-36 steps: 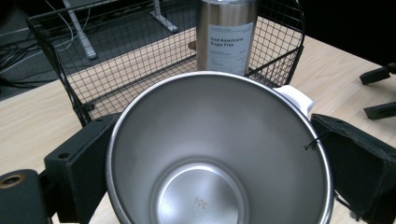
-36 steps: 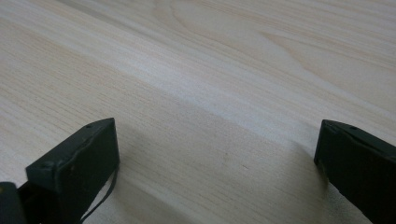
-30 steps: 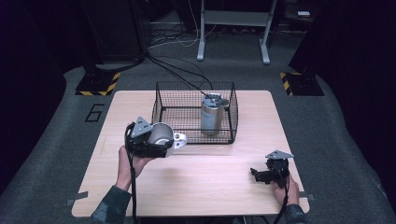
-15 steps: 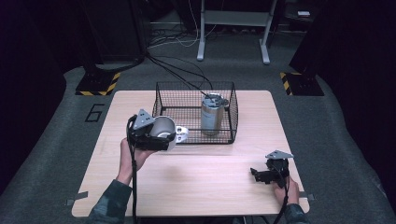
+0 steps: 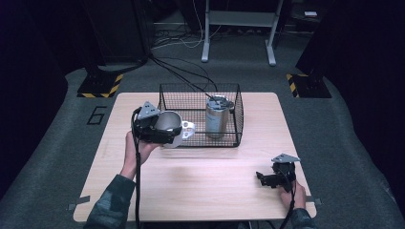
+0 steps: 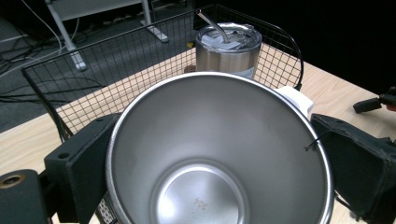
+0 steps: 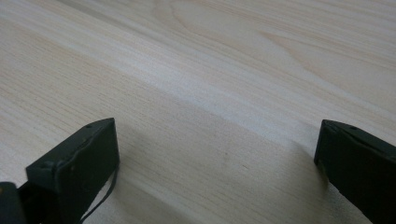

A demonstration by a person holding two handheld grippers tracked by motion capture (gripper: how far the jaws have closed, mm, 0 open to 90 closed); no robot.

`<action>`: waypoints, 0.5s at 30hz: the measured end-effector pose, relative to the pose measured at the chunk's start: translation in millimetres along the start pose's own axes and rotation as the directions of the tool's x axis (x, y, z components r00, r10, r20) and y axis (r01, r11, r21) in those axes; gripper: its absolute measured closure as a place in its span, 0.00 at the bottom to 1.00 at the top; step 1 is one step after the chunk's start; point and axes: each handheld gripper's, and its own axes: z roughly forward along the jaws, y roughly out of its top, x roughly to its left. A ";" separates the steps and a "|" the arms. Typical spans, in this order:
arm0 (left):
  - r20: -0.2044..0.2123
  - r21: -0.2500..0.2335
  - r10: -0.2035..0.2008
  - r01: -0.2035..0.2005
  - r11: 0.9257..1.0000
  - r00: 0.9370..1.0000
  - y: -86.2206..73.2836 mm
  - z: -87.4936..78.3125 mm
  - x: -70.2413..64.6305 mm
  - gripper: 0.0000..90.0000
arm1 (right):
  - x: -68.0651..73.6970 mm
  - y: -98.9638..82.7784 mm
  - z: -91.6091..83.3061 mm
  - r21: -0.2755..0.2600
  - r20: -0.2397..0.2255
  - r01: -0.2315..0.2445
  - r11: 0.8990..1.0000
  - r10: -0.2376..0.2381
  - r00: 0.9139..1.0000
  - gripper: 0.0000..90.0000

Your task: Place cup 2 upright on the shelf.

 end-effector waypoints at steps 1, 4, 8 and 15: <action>0.001 0.001 0.000 0.000 1.000 1.000 1.3 1.2 0.8 0.07 | -0.1 0.0 0.0 0.000 0.000 0.001 1.000 -0.001 1.000 0.00; -0.002 0.002 -0.003 0.003 1.000 1.000 5.6 4.9 3.2 0.07 | 0.6 0.1 0.1 -0.001 0.001 -0.009 1.000 0.009 1.000 0.00; 0.007 0.007 -0.004 0.004 1.000 1.000 10.9 9.9 7.0 0.07 | 0.0 0.0 0.0 -0.001 0.000 -0.001 1.000 0.001 1.000 0.00; 0.017 0.006 -0.017 0.017 1.000 1.000 20.9 21.3 14.1 0.07 | 0.2 0.1 0.1 -0.001 0.000 -0.004 1.000 0.004 1.000 0.00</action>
